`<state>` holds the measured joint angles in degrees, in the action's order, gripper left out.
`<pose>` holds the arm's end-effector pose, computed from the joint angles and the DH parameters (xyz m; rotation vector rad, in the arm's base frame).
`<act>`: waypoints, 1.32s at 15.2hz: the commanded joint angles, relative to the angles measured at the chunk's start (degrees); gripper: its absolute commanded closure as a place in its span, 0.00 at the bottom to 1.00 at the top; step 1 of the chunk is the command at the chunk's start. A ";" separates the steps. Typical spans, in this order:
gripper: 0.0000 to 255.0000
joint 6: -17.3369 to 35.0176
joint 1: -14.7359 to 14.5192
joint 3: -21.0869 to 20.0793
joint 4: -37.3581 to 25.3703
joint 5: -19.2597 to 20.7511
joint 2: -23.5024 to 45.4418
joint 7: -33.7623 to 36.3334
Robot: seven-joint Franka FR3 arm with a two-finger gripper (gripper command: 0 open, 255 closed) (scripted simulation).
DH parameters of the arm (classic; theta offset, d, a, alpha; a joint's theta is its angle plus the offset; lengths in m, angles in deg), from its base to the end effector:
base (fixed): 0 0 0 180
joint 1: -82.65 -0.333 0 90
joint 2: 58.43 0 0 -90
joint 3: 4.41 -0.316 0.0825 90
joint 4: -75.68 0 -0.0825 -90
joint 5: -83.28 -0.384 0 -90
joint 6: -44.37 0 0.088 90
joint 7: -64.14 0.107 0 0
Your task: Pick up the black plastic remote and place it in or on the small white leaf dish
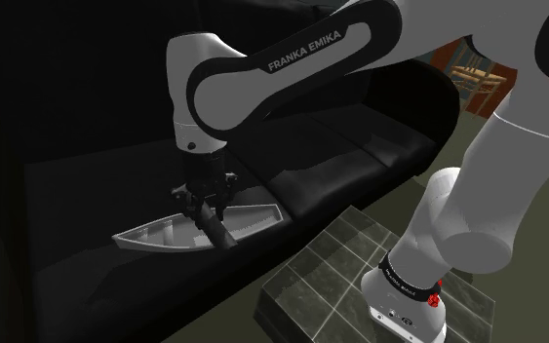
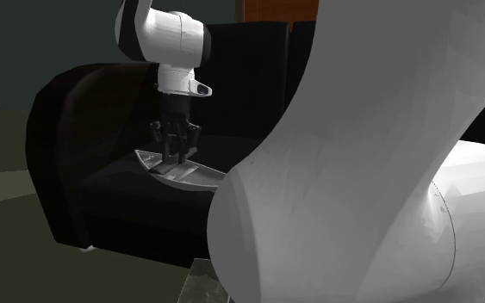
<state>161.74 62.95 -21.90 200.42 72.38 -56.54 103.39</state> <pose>0.4086 0.3225 0.3651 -3.0780 0.2105 0.3592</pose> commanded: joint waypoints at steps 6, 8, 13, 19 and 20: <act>0.00 0.02 0.00 0.00 0.00 0.00 0.00 0.00; 0.00 0.02 0.00 0.00 0.00 0.00 0.00 0.00; 0.00 -7.29 0.67 0.63 -5.37 0.22 -1.88 -0.03; 0.00 -7.29 0.67 0.63 -5.37 0.22 -1.88 -0.03; 0.00 -7.29 0.67 0.63 -5.37 0.22 -1.88 -0.03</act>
